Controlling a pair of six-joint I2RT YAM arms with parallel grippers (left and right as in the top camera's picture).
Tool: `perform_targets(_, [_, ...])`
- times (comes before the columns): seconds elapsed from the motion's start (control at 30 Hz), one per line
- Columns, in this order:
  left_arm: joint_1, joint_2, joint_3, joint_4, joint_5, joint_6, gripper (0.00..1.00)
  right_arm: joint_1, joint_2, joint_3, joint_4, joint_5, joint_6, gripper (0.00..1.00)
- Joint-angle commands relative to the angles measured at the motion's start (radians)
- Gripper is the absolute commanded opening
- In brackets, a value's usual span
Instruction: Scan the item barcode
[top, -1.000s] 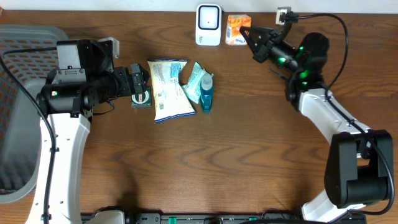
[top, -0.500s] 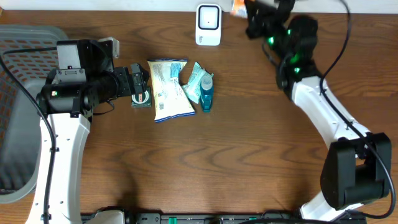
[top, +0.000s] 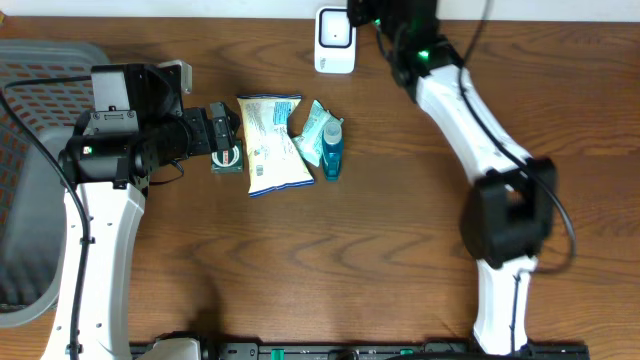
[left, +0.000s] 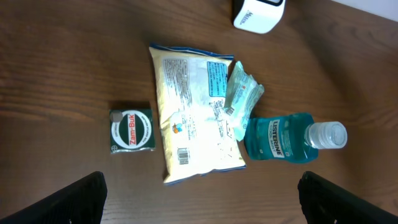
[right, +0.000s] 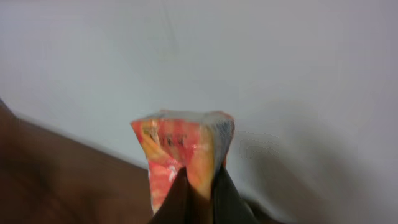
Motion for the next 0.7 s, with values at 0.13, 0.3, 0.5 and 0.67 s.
perform_targets(0.13, [-0.001,0.003,0.002,0.001,-0.007,0.016,0.98,0.033,0.207,0.273,-0.157,0.144,-0.269,0.01])
perform_targets(0.3, [-0.001,0.003,0.002,0.001,-0.007,0.016,0.98,0.079,0.275,0.291,-0.186,0.337,-0.513,0.01])
perform_targets(0.5, [-0.001,0.003,0.002,0.001,-0.007,0.016,0.98,0.105,0.277,0.291,-0.165,0.404,-0.621,0.01])
perform_targets(0.67, [-0.001,0.003,0.002,0.001,-0.007,0.016,0.98,0.103,0.277,0.291,-0.203,0.426,-0.650,0.01])
